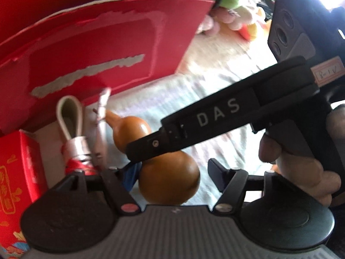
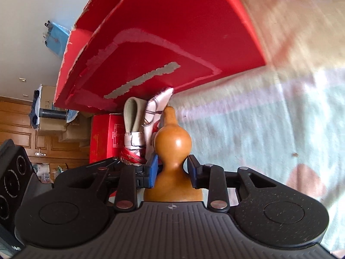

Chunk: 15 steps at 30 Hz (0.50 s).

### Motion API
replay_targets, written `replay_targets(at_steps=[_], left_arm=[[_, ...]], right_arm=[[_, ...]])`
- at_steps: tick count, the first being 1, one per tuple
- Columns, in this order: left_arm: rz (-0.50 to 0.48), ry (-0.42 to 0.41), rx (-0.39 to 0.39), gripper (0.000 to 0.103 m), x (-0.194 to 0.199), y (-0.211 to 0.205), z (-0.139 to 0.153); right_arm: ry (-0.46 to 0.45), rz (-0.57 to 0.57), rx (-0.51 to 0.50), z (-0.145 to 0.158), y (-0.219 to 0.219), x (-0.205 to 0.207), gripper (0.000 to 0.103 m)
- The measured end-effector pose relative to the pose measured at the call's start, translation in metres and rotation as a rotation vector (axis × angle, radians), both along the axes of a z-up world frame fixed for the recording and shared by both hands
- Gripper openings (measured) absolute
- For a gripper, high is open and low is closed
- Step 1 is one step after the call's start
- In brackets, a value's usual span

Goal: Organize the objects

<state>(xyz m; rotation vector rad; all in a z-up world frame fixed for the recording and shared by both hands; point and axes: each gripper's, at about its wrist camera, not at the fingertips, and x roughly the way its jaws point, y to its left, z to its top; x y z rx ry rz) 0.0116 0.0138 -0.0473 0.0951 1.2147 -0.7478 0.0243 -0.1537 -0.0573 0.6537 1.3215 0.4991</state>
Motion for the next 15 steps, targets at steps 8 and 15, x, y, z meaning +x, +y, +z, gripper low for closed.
replay_targets(at_steps=[8, 15], left_arm=[[-0.15, -0.018, -0.034, 0.061, -0.003, -0.032, 0.014], [-0.294, -0.079, -0.09, 0.061, -0.006, -0.065, 0.046]], right_arm=[[0.014, -0.118, -0.011, 0.013, -0.042, -0.021, 0.032], [-0.04, -0.257, -0.024, 0.045, -0.078, -0.043, 0.032]])
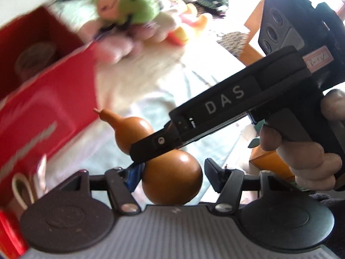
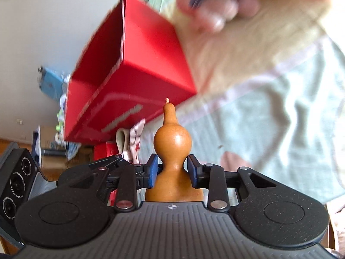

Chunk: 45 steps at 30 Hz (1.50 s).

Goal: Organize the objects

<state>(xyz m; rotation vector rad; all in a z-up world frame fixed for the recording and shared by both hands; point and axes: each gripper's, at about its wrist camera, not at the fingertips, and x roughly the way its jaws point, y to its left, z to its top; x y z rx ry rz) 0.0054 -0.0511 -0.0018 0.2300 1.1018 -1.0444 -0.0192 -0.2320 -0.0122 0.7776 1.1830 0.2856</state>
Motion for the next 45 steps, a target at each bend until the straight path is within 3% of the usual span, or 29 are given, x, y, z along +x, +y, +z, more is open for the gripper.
replay_targets(at_steps=[5, 11, 17, 24, 31, 37, 45], left_arm=[[-0.058, -0.06, -0.06, 0.061, 0.001, -0.028, 0.023], [-0.047, -0.152, -0.136, 0.061, 0.016, -0.043, 0.061], [0.018, -0.253, -0.166, 0.061, 0.036, -0.032, 0.095], [0.158, -0.32, -0.152, 0.061, 0.069, 0.008, 0.113], [0.286, -0.3, -0.087, 0.061, 0.115, 0.046, 0.097], [0.337, -0.196, -0.035, 0.061, 0.145, 0.067, 0.059], [0.345, -0.058, 0.025, 0.061, 0.156, 0.073, 0.01]], right_arm=[[-0.064, -0.091, -0.001, 0.026, -0.021, -0.011, 0.032], [-0.187, -0.125, -0.005, 0.066, -0.03, -0.002, 0.032], [-0.303, -0.075, -0.011, 0.098, -0.017, 0.03, 0.032], [-0.375, 0.037, -0.003, 0.114, 0.023, 0.089, 0.032], [-0.348, 0.141, -0.007, 0.101, 0.073, 0.15, 0.032], [-0.249, 0.194, -0.038, 0.065, 0.104, 0.18, 0.032], [-0.105, 0.221, -0.077, 0.024, 0.12, 0.189, 0.032]])
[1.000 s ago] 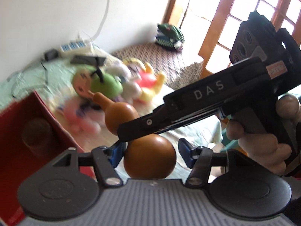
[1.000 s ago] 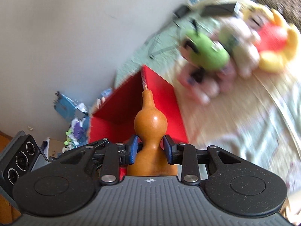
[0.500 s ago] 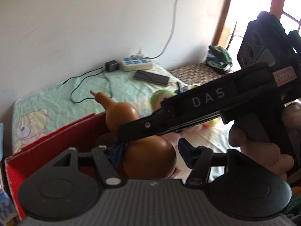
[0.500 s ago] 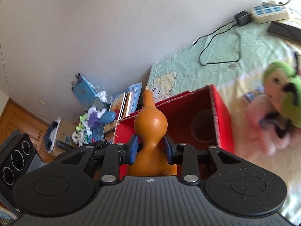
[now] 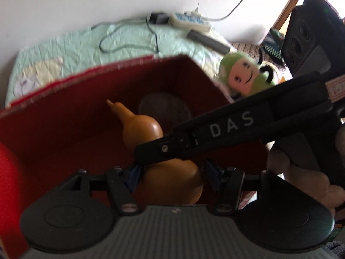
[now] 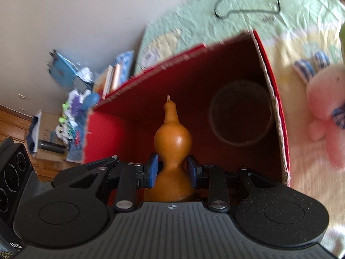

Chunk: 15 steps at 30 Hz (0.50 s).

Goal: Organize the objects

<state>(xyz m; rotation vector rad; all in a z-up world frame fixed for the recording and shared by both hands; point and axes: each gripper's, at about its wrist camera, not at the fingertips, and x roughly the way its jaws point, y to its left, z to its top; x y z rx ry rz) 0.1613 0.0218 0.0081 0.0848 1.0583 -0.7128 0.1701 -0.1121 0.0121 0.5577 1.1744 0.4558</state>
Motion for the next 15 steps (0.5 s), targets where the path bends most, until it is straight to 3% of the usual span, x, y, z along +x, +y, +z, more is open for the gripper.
replay_targets(at_steps=[6, 15], left_arm=[[-0.004, 0.044, 0.038, 0.061, 0.005, -0.004, -0.014], [0.016, 0.067, 0.086, 0.057, 0.01, -0.007, -0.026]], right_arm=[[0.002, 0.012, -0.074, -0.003, 0.011, -0.002, 0.032], [0.015, 0.049, -0.268, -0.012, 0.028, 0.004, 0.031]])
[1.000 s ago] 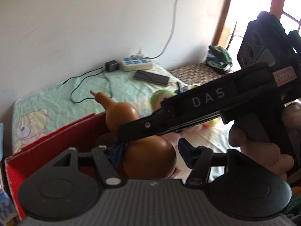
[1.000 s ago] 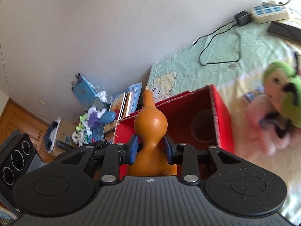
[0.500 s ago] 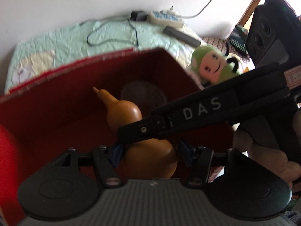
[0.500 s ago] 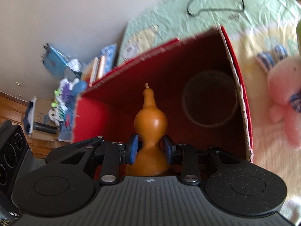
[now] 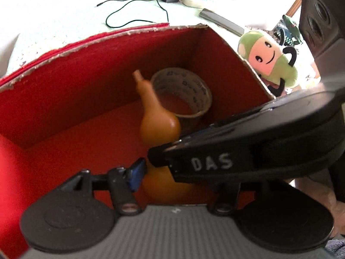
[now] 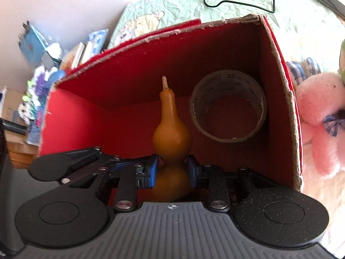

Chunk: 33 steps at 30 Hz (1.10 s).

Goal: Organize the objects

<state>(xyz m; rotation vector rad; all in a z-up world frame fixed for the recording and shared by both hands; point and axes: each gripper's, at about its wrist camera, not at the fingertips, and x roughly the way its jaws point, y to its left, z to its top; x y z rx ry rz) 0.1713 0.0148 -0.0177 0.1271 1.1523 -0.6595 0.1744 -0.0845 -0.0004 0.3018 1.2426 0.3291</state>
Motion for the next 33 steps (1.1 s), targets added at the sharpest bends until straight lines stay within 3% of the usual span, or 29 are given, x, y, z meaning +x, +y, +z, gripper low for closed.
replay_targets(at_steps=[6, 13, 21, 33], left_arm=[[0.003, -0.001, 0.041, 0.057, -0.001, -0.004, -0.001], [0.011, -0.006, 0.038, 0.057, 0.0, -0.004, -0.001], [0.015, 0.024, 0.037, 0.06, 0.002, 0.001, -0.001], [0.021, -0.046, 0.067, 0.082, -0.003, -0.001, 0.001]], right_arm=[[-0.029, 0.027, -0.065, -0.006, 0.004, 0.0, 0.032], [-0.06, 0.001, -0.056, -0.006, -0.003, -0.001, 0.028], [-0.074, -0.006, -0.074, -0.005, 0.008, 0.002, 0.03], [-0.169, -0.021, -0.122, 0.004, 0.009, -0.015, 0.033]])
